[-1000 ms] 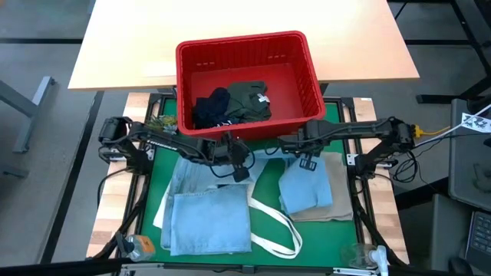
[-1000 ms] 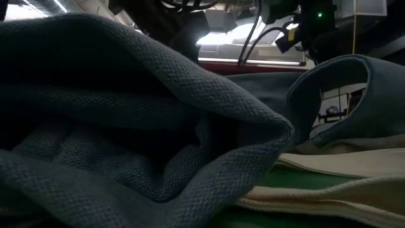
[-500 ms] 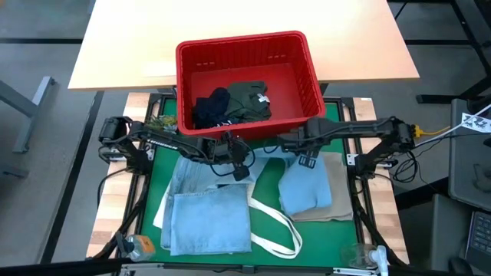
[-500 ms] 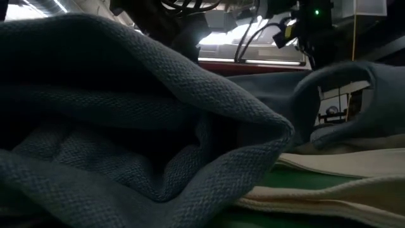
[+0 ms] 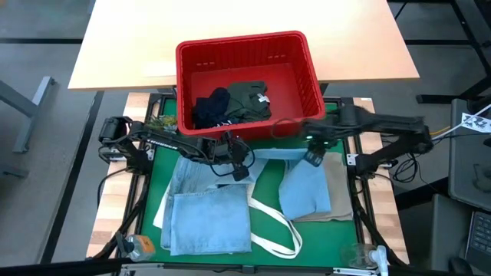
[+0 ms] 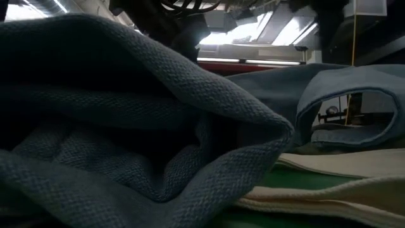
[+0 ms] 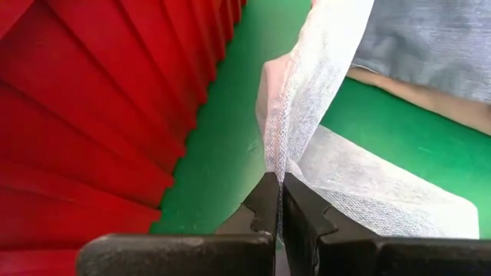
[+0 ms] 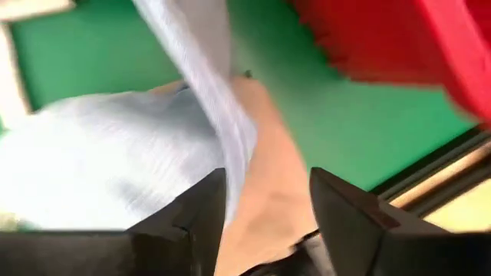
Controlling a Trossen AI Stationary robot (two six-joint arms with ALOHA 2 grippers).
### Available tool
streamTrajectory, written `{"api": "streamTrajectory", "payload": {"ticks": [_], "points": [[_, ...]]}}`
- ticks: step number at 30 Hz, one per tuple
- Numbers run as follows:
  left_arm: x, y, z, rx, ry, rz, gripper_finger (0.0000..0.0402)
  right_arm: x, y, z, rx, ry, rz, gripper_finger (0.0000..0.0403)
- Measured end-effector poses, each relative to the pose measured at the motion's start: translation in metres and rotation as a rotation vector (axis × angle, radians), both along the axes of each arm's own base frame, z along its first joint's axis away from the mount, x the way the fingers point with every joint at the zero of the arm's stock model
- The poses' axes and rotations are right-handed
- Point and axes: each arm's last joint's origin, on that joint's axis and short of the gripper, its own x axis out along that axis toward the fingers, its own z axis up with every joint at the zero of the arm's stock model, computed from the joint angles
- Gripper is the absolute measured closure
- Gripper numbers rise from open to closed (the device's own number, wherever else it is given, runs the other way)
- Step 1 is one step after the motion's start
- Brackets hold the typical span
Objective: Fold Laundry from Bin
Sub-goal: Fold the light blue pants
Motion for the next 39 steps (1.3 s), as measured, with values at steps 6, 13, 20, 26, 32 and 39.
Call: {"api": "streamTrajectory", "payload": {"ticks": [6,13,20,26,32,39], "points": [[0.0,0.0,0.0,0.0,0.002,0.0,0.0398,-0.053,0.026,0.011,0.096,-0.127,-0.122,0.0216],[0.0,0.0,0.0,-0.001,0.002,0.0,0.0398,-0.083,0.061,-0.007,0.204,-0.174,-0.208,0.0216],[0.0,0.0,0.0,-0.001,0.002,-0.001,0.0398,-0.07,0.106,-0.048,0.368,-0.18,-0.063,0.0216],[0.0,0.0,0.0,-0.001,0.002,-0.001,0.0398,-0.075,0.132,-0.08,0.396,-0.007,-0.087,0.0217],[0.0,0.0,0.0,-0.002,0.002,-0.001,0.0398,-0.084,0.15,-0.088,0.352,0.016,-0.027,0.0217],[0.0,0.0,0.0,-0.002,0.001,-0.001,0.0398,-0.084,0.165,-0.1,0.234,-0.012,0.026,0.0217]]}}
